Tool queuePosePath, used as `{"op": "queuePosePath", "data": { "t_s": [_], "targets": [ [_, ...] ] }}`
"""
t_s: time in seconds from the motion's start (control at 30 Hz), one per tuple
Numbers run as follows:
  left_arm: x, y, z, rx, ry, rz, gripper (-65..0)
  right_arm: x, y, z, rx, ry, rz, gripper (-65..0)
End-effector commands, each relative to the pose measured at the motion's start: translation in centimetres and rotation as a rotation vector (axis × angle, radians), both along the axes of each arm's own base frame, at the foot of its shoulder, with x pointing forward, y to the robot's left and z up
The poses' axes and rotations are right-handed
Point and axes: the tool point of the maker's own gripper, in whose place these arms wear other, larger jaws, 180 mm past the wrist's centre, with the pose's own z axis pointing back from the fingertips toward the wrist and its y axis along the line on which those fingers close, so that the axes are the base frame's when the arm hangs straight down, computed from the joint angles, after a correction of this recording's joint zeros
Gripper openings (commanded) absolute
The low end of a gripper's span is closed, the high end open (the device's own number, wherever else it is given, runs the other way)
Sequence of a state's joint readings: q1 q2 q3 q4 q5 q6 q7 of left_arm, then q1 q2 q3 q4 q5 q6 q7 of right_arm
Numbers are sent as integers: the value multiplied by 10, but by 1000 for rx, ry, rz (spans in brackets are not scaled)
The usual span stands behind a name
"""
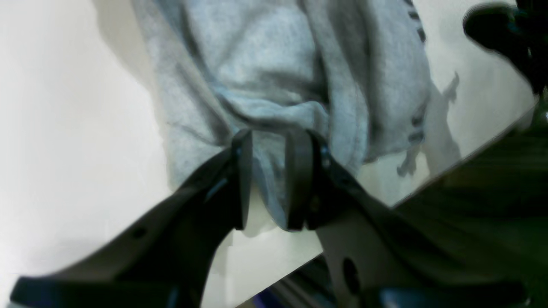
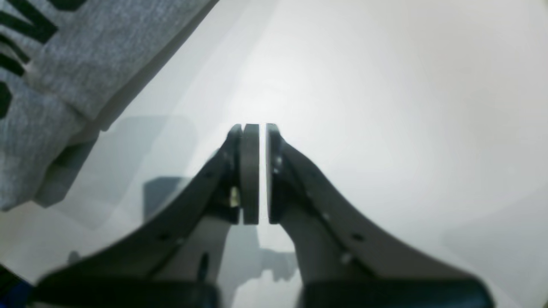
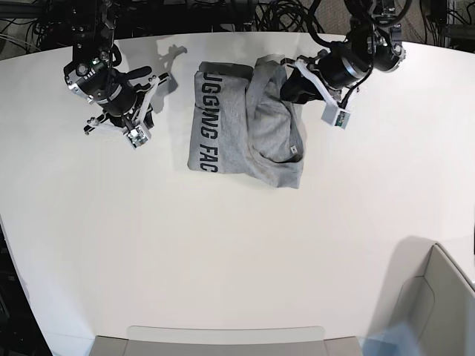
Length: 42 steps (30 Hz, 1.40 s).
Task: Fold the T-shirt properly
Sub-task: 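Grasp the bundle's corner with the left gripper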
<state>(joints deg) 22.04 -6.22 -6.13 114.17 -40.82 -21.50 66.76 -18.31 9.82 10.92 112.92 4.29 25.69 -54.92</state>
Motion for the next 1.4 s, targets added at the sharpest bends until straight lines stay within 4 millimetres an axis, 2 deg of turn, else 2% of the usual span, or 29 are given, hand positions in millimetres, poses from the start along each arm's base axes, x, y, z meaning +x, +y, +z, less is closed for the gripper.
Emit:
{"op": "queuePosePath", "data": {
  "t_s": [0.0, 0.13, 0.4, 0.63, 0.77, 0.83, 1.0, 1.1, 1.2, 1.37],
  "targets": [
    [5, 1, 5, -17, -13, 28, -492, 4, 2, 9, 8, -35, 9, -599],
    [5, 5, 2, -35, 38, 105, -452, 3, 2, 8, 10, -32, 9, -598],
    [3, 3, 1, -36, 45, 93, -451, 3, 3, 8, 11, -32, 9, -598],
    [-6, -21, -2, -32, 59, -19, -451, 3, 3, 8, 14, -32, 9, -598],
    [-10, -18, -19, -31, 109, -8, -452, 3, 3, 8, 14, -32, 9, -598],
    [-4, -16, -24, -32, 116, -3, -452, 3, 3, 7, 11, -30, 9, -598],
    [-4, -15, -32, -32, 142, 3, -457, 3, 3, 7, 11, -30, 9, -598],
    [-4, -14, -33, -32, 143, 5, -521, 3, 3, 8, 13, -30, 9, -598],
    [-4, -14, -33, -32, 144, 7, -650, 3, 3, 8, 13, -30, 9, -598],
    [-1, -15, -26, -33, 121, 4, -650, 3, 3, 8, 11, -32, 9, -598]
  ]
}}
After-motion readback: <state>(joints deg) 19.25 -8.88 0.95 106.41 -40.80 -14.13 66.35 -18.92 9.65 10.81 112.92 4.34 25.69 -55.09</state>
